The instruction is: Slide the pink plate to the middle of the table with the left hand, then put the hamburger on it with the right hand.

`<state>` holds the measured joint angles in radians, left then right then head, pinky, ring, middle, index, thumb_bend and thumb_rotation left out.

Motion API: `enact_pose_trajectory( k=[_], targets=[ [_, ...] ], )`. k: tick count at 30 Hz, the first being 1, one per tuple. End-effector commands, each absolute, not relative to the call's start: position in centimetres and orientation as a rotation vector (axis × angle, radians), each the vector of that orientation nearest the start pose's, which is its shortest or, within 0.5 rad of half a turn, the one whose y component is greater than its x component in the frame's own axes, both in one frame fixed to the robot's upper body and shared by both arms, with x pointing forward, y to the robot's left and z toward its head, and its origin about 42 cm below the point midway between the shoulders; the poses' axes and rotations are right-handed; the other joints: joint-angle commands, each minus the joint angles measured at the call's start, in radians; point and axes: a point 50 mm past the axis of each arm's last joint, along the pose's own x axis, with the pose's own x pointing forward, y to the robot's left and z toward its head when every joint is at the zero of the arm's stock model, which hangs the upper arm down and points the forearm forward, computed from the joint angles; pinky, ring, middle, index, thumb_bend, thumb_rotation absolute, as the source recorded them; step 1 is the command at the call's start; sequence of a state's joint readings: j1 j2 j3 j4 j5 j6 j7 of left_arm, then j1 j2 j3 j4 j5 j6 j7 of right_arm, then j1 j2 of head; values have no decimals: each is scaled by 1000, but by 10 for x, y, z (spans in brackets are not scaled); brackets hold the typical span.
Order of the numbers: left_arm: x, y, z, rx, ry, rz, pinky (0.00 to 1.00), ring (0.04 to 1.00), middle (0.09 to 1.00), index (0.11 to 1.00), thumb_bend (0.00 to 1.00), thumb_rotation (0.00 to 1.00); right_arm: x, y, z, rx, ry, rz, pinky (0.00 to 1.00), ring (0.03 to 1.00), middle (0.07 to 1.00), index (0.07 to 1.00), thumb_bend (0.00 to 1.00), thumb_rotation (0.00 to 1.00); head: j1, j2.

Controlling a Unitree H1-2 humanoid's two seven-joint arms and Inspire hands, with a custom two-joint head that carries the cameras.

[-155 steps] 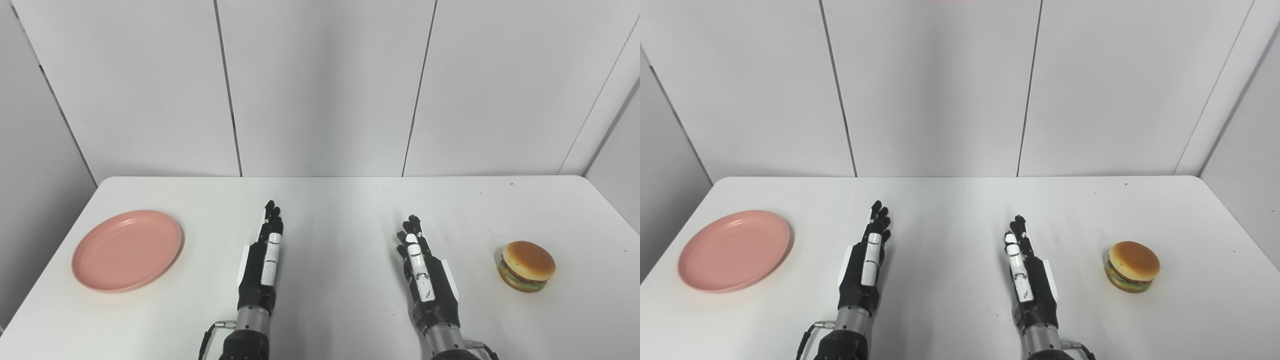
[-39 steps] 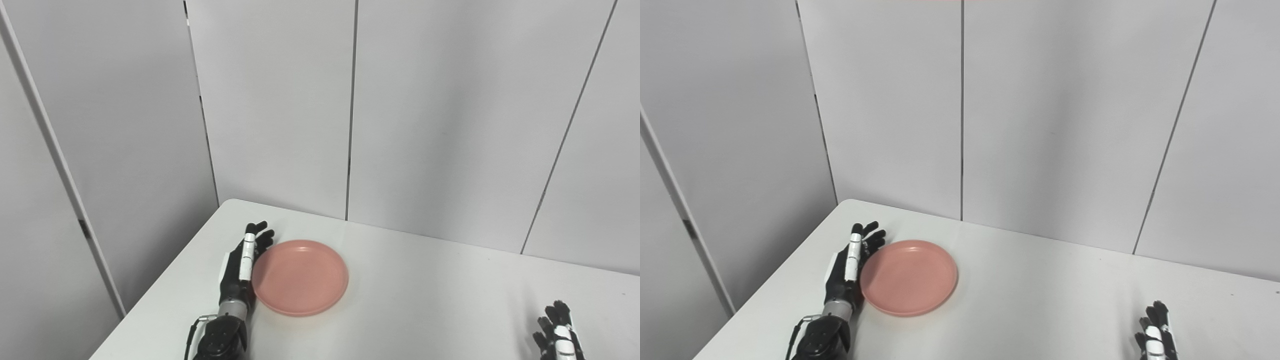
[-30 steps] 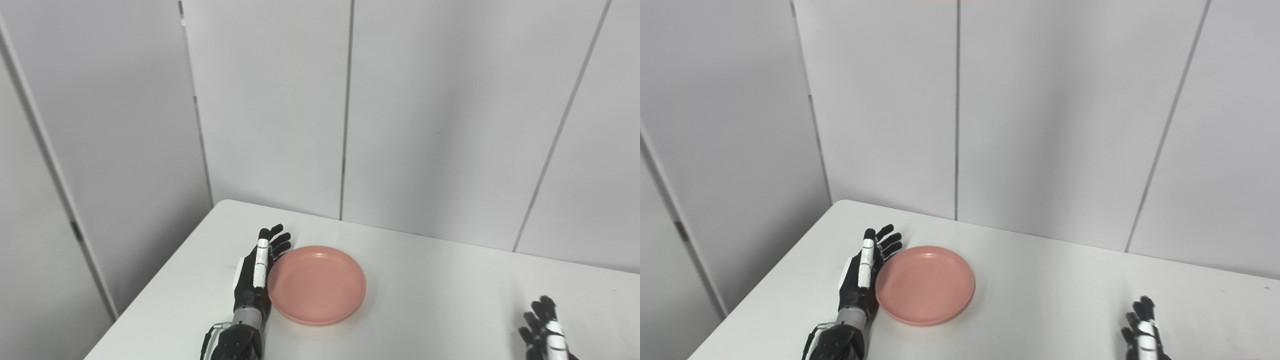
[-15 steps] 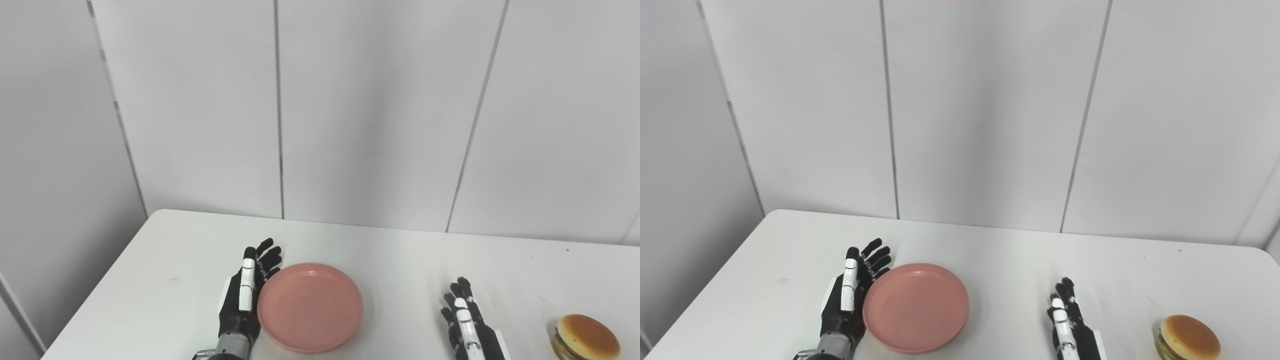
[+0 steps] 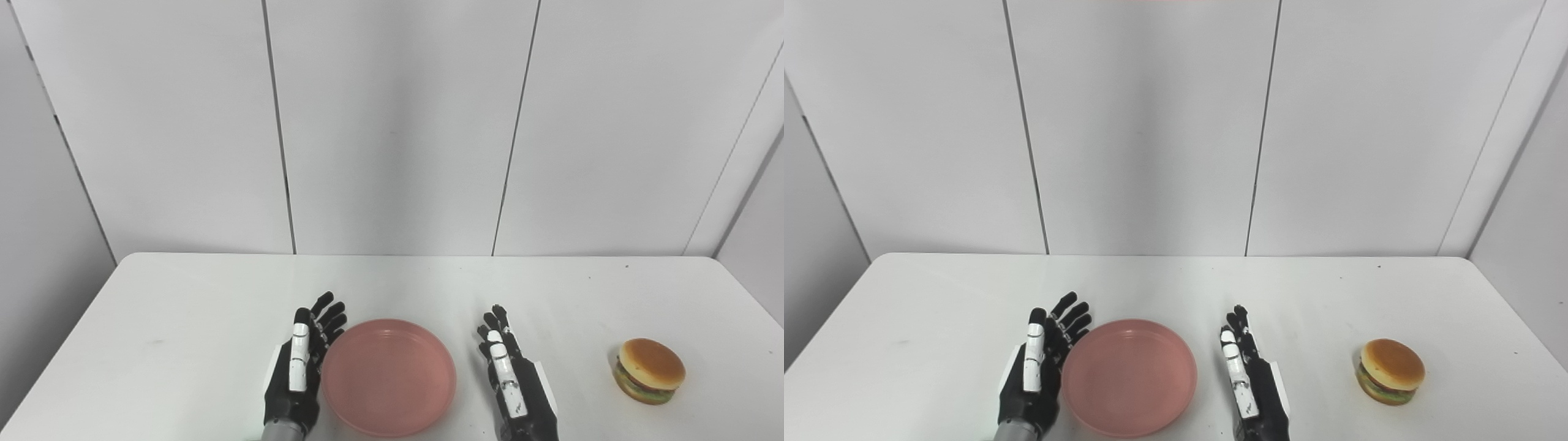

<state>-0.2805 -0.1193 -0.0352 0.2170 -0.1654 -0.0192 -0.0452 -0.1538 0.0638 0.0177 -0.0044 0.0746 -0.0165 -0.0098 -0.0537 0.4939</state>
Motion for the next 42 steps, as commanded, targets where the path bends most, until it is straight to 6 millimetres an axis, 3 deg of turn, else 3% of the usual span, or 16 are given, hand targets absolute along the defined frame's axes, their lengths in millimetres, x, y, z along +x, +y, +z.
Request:
enact_pose_trajectory(
  k=[1,7,14,25,27,30,33,37,40,42],
  targets=[
    [361,121,125,-254,-29,-197,901,907,900,886,702,1000,335,-166,166,132,-261,76,981,955,973,993,594,851,-6,8],
    [355,114,119,-241,-47,-230,951,941,940,921,677,1000,337,-165,171,142,-274,78,982,952,977,995,556,858,-10,38],
    [352,107,121,-286,-41,-257,962,951,950,933,677,1000,337,-168,174,166,-261,71,990,960,975,988,603,829,14,64],
    [350,99,121,-299,-19,-258,986,968,961,943,694,1000,339,-181,179,98,-300,95,990,968,976,992,594,838,24,67],
    [349,97,119,-296,-21,-259,981,968,961,941,693,1000,344,-192,187,0,-325,124,998,982,980,997,601,844,21,63],
    [350,94,119,-300,-19,-262,984,969,961,944,687,1000,349,-216,210,-191,-333,168,984,969,959,971,622,774,14,59],
    [350,92,117,-302,-17,-258,989,974,968,951,694,1000,355,-248,231,-343,-370,151,874,902,914,931,674,675,-7,46],
    [351,92,115,-288,-19,-258,992,977,973,958,693,1000,354,-295,263,-545,-406,97,801,854,886,902,722,664,-32,36],
    [352,94,113,-269,-28,-262,999,978,978,966,687,1000,348,-315,286,-627,-388,63,832,872,878,887,734,549,-56,29],
    [352,96,113,-264,-29,-261,1000,977,978,966,687,1000,346,-325,294,-679,-377,45,851,881,881,887,743,533,-71,27]
  ],
)
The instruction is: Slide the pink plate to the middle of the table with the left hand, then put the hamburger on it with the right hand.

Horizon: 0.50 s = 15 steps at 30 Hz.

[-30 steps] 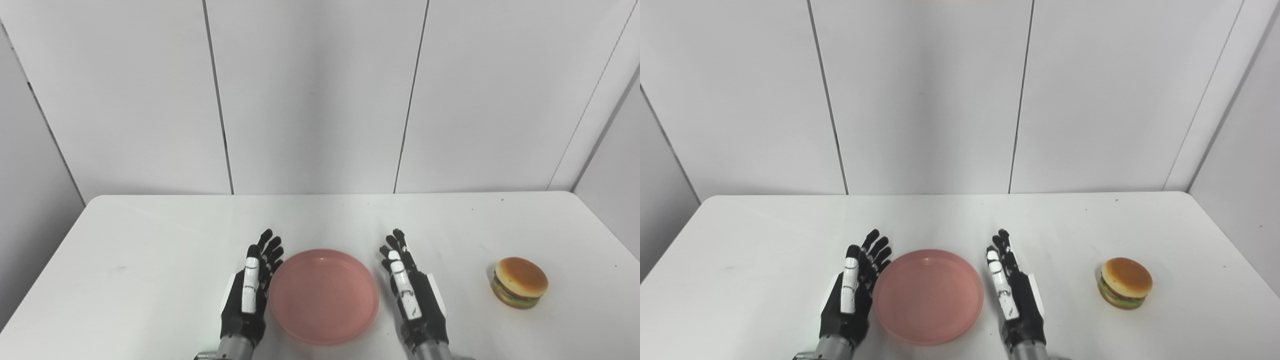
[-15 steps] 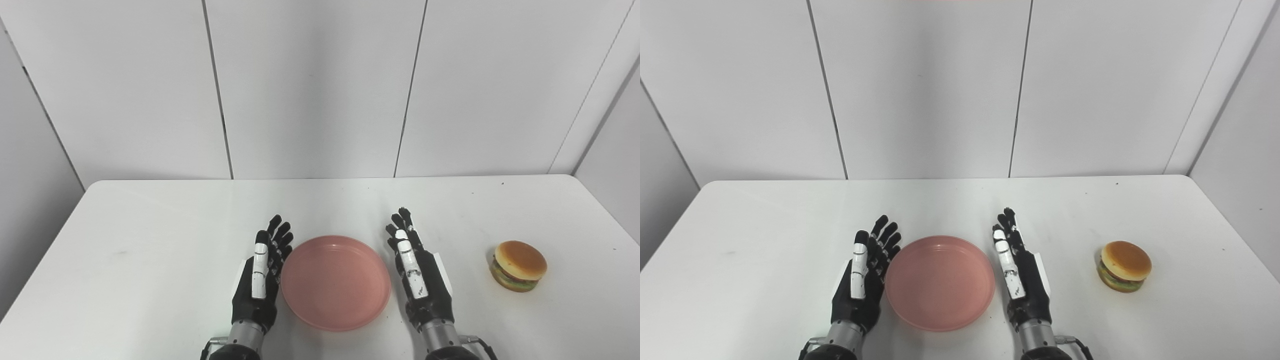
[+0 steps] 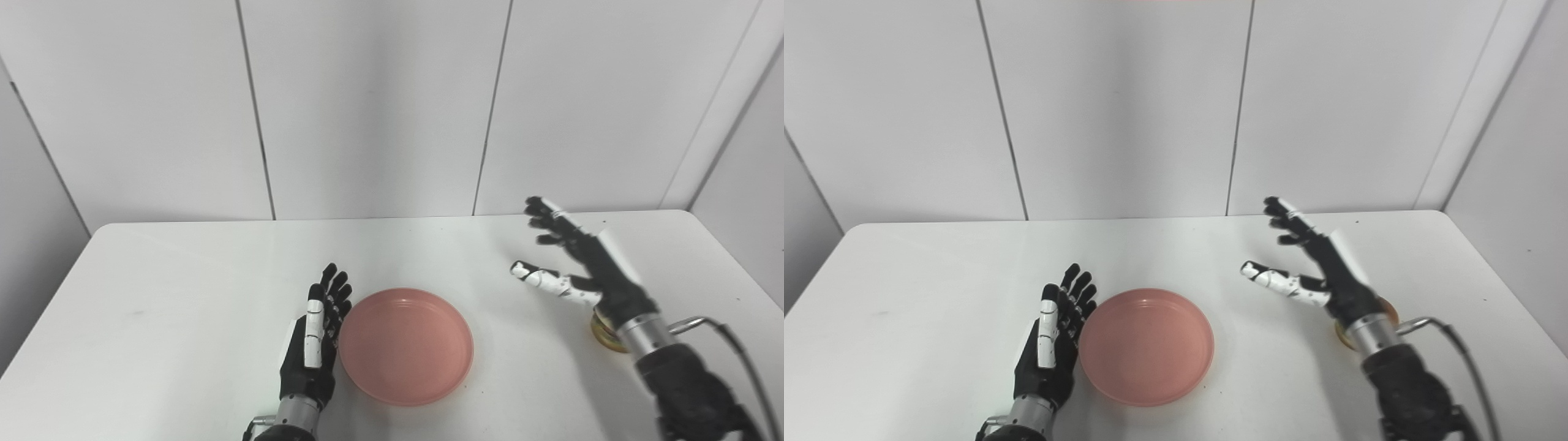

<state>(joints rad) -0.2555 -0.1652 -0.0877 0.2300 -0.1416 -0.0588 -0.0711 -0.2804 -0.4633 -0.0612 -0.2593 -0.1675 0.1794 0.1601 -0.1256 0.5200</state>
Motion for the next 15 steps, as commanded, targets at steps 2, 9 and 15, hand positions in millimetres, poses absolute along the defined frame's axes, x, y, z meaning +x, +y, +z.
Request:
enact_pose_trajectory(
  k=[2,9,15],
  targets=[
    [352,98,113,-262,-31,-259,1000,979,982,971,670,1000,344,-335,302,-731,-370,24,823,891,890,884,773,438,-17,6],
    [355,106,112,-250,-34,-250,990,978,982,965,642,1000,340,-353,322,-966,-291,26,721,855,883,869,774,300,-120,-2],
    [355,117,108,-227,-42,-257,1000,984,989,977,631,1000,347,-370,322,-1155,-137,50,724,837,872,853,846,227,-176,-6]
  ],
)
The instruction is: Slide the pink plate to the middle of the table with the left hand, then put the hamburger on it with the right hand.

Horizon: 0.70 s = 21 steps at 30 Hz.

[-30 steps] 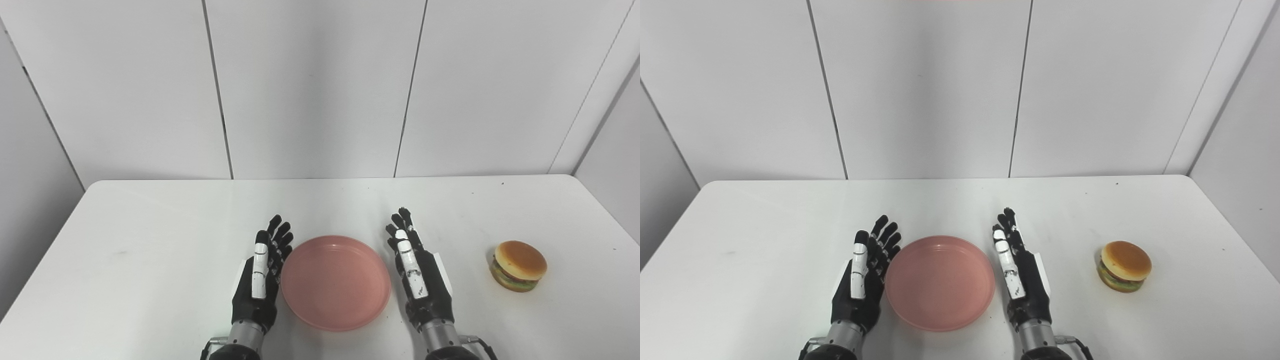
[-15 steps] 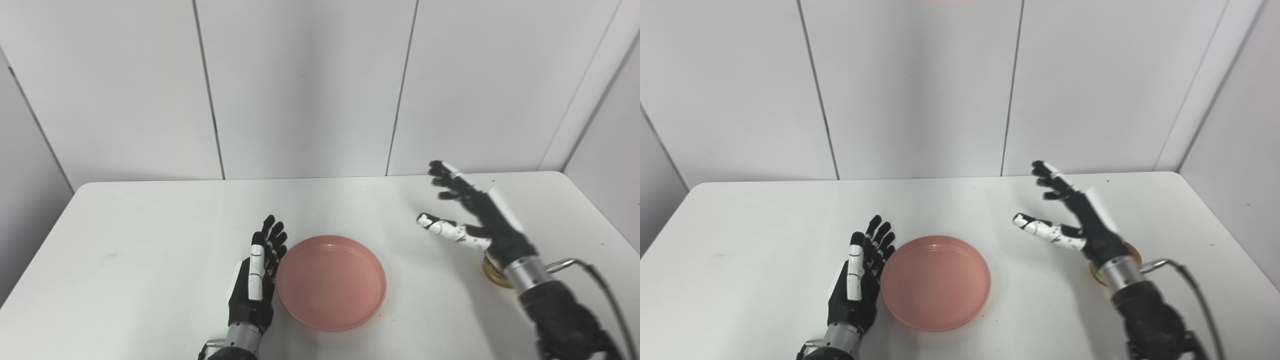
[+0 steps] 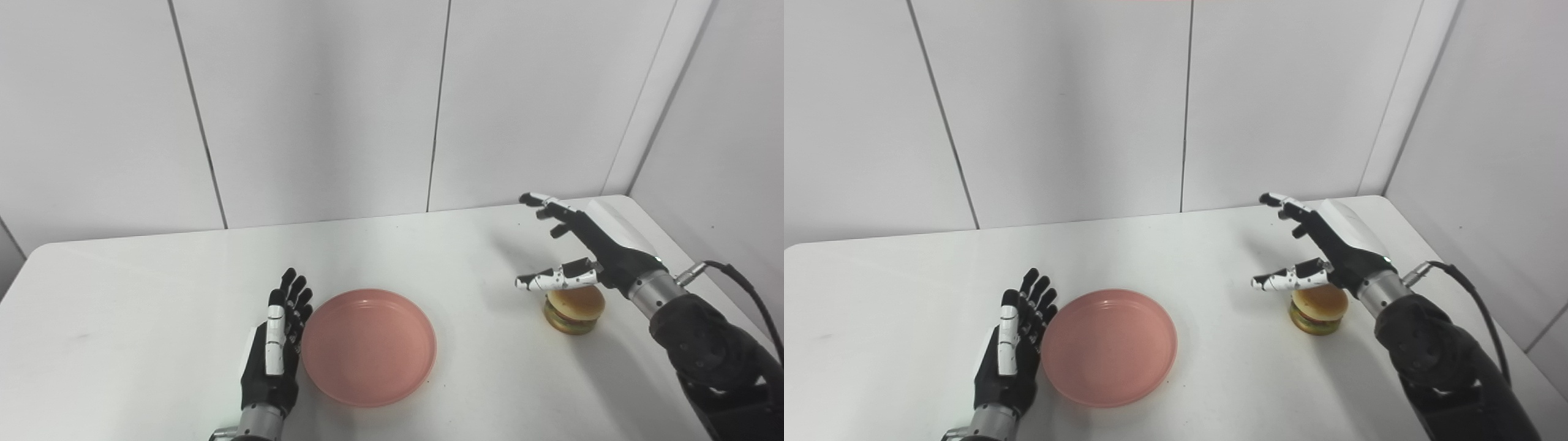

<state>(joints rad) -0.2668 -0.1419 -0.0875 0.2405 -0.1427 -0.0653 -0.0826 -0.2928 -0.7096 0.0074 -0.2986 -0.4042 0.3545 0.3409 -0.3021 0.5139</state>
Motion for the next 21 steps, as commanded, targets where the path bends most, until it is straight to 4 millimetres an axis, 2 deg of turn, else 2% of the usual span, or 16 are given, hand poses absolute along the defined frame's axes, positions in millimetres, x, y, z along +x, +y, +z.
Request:
enact_pose_trajectory(
  k=[1,3,9,10,13,15,21],
  targets=[
    [355,119,107,-223,-42,-257,1000,983,987,976,637,1000,349,-374,320,-1185,-113,55,746,851,868,853,867,267,-2,0],
    [355,121,106,-213,-44,-256,994,974,977,970,641,1000,352,-378,318,-1223,-67,51,776,875,876,856,905,319,-8,0],
    [356,125,105,-203,-48,-262,993,971,974,969,652,1000,356,-395,304,-1313,48,36,843,921,899,861,923,307,-10,-1],
    [356,124,105,-201,-49,-262,989,971,977,971,647,1000,357,-397,301,-1329,56,38,887,928,899,868,941,342,-10,-1],
    [356,124,105,-199,-49,-260,988,971,978,971,646,1000,359,-406,294,-1379,92,44,939,939,909,884,960,378,-11,-1],
    [356,123,105,-201,-49,-260,989,972,979,971,646,1000,362,-412,288,-1402,113,51,945,939,911,888,961,378,-6,0],
    [354,121,107,-216,-44,-261,993,973,979,972,635,1000,369,-423,270,-1421,184,69,958,950,926,890,994,461,1,5]
  ],
)
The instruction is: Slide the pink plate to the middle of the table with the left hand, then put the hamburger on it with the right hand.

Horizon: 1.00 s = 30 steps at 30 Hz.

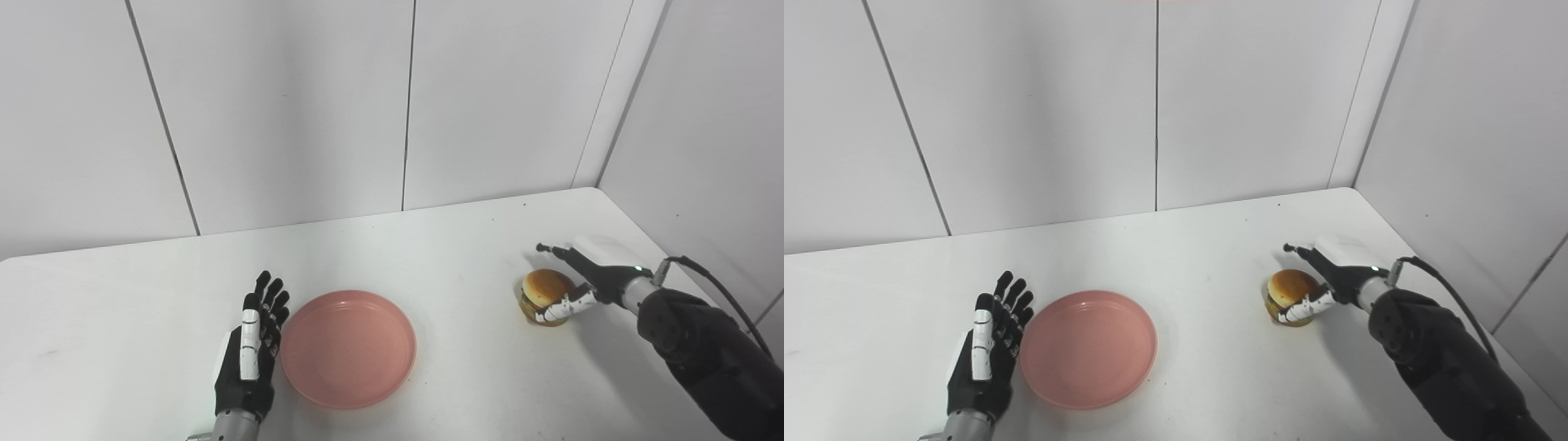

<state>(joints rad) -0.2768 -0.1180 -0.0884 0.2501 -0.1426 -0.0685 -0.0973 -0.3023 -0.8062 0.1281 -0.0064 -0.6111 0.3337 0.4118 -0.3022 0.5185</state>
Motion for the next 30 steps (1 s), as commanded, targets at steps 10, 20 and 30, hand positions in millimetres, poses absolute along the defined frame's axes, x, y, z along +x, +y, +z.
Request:
enact_pose_trajectory(
  k=[10,20,30],
  targets=[
    [352,118,108,-231,-45,-265,985,976,985,976,622,1000,383,-422,246,-1265,171,109,680,766,825,834,910,253,13,6],
    [351,116,108,-228,-36,-261,984,974,979,970,638,1000,384,-414,240,-1158,-42,-26,439,481,477,506,533,5,23,10],
    [350,112,108,-236,-34,-260,991,973,979,968,657,1000,378,-386,262,-1099,-211,-77,419,468,465,511,526,1,66,13]
  ],
)
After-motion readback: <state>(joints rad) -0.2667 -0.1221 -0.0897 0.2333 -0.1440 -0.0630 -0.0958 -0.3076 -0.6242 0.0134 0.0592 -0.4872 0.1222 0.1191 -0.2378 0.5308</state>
